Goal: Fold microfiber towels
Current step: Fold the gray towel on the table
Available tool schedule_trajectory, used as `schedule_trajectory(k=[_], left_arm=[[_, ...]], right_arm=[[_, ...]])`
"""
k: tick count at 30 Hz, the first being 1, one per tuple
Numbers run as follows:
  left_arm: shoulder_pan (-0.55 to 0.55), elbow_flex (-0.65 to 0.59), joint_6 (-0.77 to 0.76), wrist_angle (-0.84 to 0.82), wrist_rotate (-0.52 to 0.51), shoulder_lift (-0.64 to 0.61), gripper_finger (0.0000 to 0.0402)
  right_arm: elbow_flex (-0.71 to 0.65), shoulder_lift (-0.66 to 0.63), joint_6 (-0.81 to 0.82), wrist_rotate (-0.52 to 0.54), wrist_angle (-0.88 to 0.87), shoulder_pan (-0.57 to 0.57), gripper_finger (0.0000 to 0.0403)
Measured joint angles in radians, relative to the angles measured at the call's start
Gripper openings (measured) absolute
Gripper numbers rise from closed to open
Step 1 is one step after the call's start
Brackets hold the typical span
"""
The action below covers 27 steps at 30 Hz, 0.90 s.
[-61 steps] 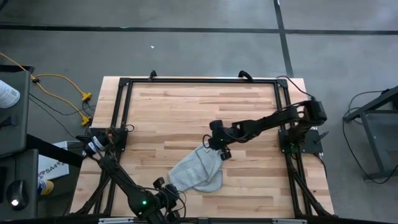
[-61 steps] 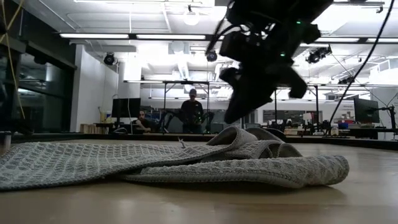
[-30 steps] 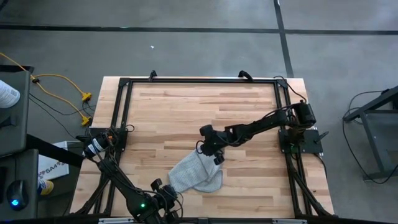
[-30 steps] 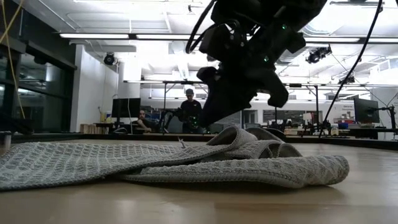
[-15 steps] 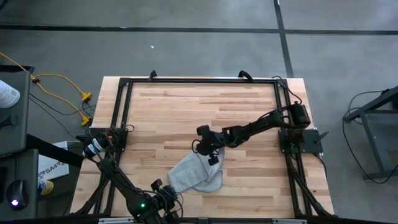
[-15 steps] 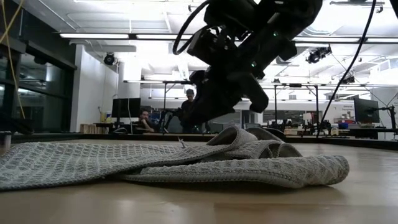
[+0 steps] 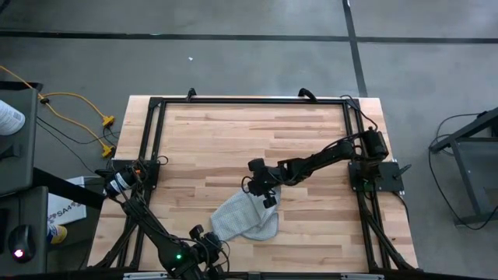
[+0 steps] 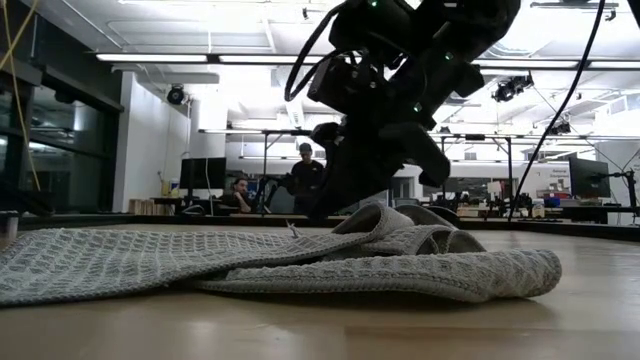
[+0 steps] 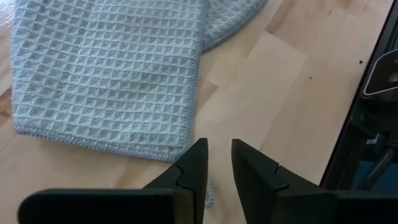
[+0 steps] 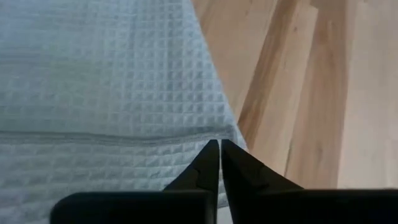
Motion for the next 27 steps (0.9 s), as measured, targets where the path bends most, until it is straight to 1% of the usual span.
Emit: schedule_trajectory(k=[7,11,16,18,20,22,27], left_arm=[[0.000,0.000,0.000,0.001,0.000,0.000,0.0072],[0.000,0.000,-0.002,0.000,0.000,0.000,0.0072],[0.000,0.000,-0.001,0.000,0.000,0.000,0.0072],[0.001,0.000,-0.001,0.000,0.000,0.000,0.0072],[0.001,0.000,-0.002,0.000,0.000,0.000,0.0072],[0.001,0.000,-0.002,0.000,0.001,0.000,0.0072],[0.001,0.000,-0.001,-0.001,0.001,-0.001,0.0072]], right_arm=[[0.000,0.000,-0.002,-0.016,0.003,-0.019,0.0072],[0.000,0.000,-0.004,-0.085,0.006,-0.040,0.0092],[0.000,0.016,-0.007,-0.147,0.037,-0.048,0.0097],[0.002,0.038,-0.020,-0.166,0.084,-0.046,0.0097],[-0.002,0.044,-0.026,-0.165,0.072,-0.044,0.0097],[0.003,0.061,-0.030,-0.168,0.114,-0.044,0.0097],[0.002,0.064,-0.036,-0.159,0.122,-0.047,0.0097]])
